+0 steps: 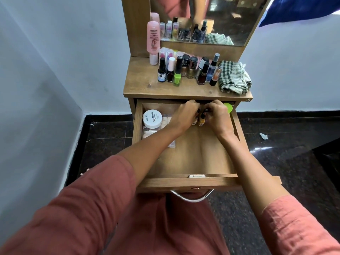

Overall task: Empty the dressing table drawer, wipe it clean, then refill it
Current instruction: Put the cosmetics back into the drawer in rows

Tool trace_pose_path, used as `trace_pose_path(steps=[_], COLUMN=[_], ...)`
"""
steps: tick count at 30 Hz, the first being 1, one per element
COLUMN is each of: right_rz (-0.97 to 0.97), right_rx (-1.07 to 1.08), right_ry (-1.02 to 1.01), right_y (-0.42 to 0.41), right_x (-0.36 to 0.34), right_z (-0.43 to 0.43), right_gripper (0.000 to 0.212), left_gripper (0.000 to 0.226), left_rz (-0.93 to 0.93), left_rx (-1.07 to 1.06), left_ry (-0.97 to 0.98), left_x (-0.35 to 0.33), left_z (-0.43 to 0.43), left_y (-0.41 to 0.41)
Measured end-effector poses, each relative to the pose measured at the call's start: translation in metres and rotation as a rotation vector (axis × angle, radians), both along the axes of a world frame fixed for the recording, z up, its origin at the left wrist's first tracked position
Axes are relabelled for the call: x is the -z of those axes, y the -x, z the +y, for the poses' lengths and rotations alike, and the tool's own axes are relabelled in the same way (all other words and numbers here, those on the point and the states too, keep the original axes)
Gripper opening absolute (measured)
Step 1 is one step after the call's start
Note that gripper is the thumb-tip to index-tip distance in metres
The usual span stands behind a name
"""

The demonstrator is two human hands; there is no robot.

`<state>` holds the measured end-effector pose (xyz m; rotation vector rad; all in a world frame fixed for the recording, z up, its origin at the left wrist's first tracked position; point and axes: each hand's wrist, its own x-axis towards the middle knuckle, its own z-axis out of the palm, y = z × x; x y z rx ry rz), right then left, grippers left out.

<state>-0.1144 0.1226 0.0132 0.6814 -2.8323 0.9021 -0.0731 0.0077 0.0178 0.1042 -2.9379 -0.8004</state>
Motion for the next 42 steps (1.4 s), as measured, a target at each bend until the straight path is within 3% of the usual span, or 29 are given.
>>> trace_pose_path(steps=[11, 20, 24, 31, 42], right_rz=[0.146, 0.079, 0.081, 0.100, 0.114], right_rx=[0.048, 0.020, 0.036, 0.032, -0.061], right_ry=[-0.124, -0.095, -0.101, 0.070, 0.276], right_y=[-0.002, -0.009, -0.013, -0.019, -0.010], right_x=[0.013, 0.008, 0.000, -0.021, -0.085], right_z=[-0.005, 0.000, 0.001, -0.015, -0.073], right_gripper=[0.026, 0.041, 0.034, 0.020, 0.029], left_gripper=[0.018, 0.027, 0.023, 0.026, 0.028], left_rz=[0.054, 0.076, 0.100, 0.216, 0.515], left_rx=[-0.070, -0.096, -0.103, -0.101, -0.218], left_ry=[-0.037, -0.149, -0.162, -0.139, -0.094], left_x=[0.008, 0.010, 0.007, -0.016, -0.068], left_z=[0.006, 0.007, 0.006, -0.003, -0.062], left_y=[0.006, 0.001, -0.005, -0.017, -0.020])
